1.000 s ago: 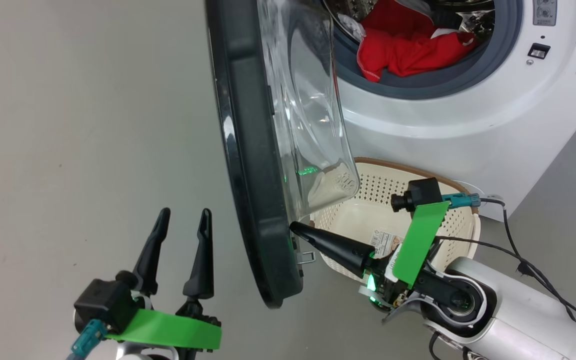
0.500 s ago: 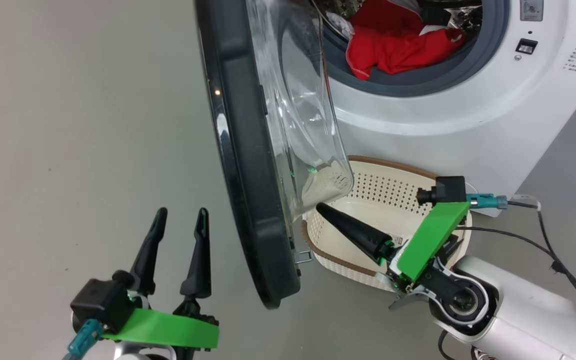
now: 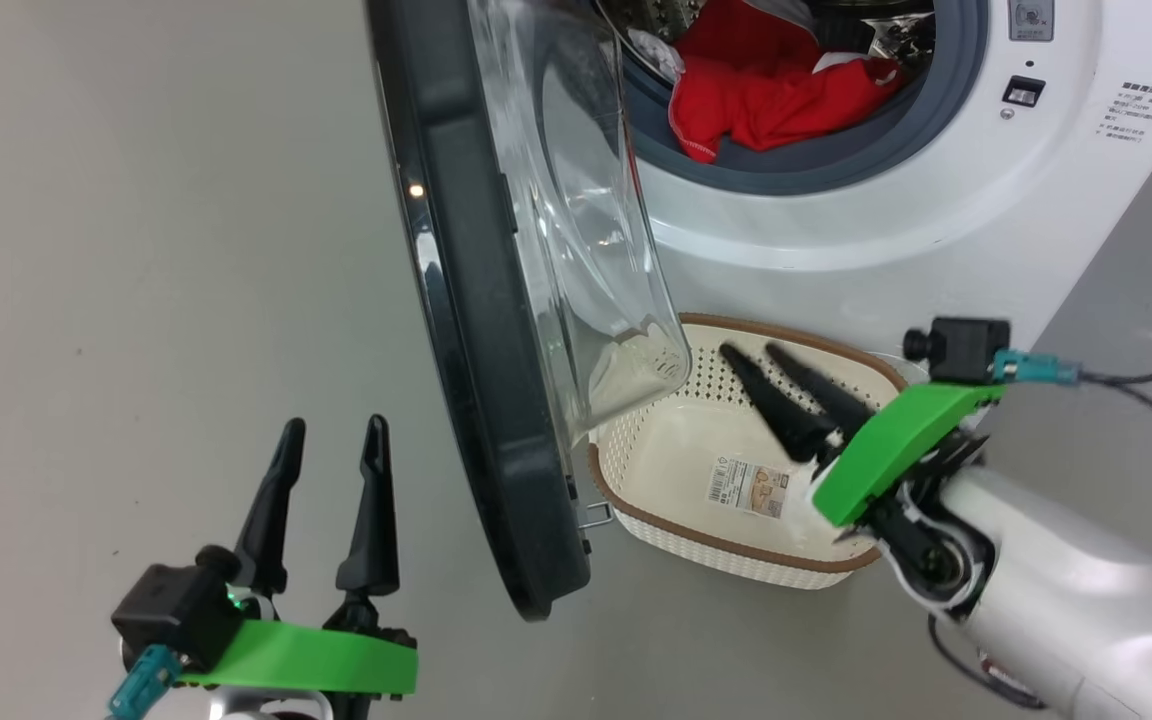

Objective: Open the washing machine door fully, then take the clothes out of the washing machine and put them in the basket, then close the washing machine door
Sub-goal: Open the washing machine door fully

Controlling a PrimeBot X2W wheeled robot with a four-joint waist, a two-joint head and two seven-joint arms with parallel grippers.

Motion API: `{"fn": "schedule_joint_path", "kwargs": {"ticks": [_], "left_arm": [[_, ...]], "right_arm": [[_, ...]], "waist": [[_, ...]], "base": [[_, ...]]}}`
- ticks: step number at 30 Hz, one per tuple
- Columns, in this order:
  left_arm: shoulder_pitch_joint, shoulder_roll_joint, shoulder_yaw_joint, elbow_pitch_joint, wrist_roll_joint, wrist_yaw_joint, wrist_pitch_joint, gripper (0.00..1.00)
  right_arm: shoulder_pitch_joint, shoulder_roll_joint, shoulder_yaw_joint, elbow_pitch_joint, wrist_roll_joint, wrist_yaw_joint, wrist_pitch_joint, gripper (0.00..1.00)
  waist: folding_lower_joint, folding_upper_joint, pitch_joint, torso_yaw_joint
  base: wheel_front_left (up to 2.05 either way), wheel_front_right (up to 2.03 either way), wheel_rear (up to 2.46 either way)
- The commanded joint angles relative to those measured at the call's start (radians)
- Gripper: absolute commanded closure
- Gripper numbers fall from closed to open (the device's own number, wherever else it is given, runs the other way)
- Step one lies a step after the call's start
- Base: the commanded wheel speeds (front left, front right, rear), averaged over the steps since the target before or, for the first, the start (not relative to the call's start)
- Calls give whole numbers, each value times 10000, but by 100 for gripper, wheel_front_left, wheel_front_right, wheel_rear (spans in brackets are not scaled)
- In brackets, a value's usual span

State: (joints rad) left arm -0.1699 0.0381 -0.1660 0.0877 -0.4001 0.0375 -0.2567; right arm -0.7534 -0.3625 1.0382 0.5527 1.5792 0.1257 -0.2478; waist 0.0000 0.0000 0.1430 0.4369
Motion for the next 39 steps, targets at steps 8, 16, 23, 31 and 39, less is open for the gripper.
{"fn": "schedule_joint_path", "kwargs": {"ticks": [8,16,23,31,39], "left_arm": [[97,122,506,-644,75,189,-51,0],[153,122,525,-771,284,109,-51,0],[163,122,469,-627,279,130,-51,0],[173,122,397,-345,232,129,-51,0],[178,122,368,-190,249,122,-51,0]], "right_arm": [[991,1375,-3656,1102,-5677,50,-137,0],[2926,2641,-7404,-249,-10741,50,-138,0],[4419,3100,-8907,-1988,-13588,50,-138,0],[5592,3120,-8966,-3153,-13293,50,-139,0],[6037,3121,-8928,-3405,-13186,50,-139,0]], "waist": [[0,0,2,-71],[0,0,81,-132],[0,0,108,-120],[0,0,-18,-107],[0,0,-107,-84]], "base": [[0,0,0],[0,0,0],[0,0,0],[0,0,0],[0,0,0]]}}
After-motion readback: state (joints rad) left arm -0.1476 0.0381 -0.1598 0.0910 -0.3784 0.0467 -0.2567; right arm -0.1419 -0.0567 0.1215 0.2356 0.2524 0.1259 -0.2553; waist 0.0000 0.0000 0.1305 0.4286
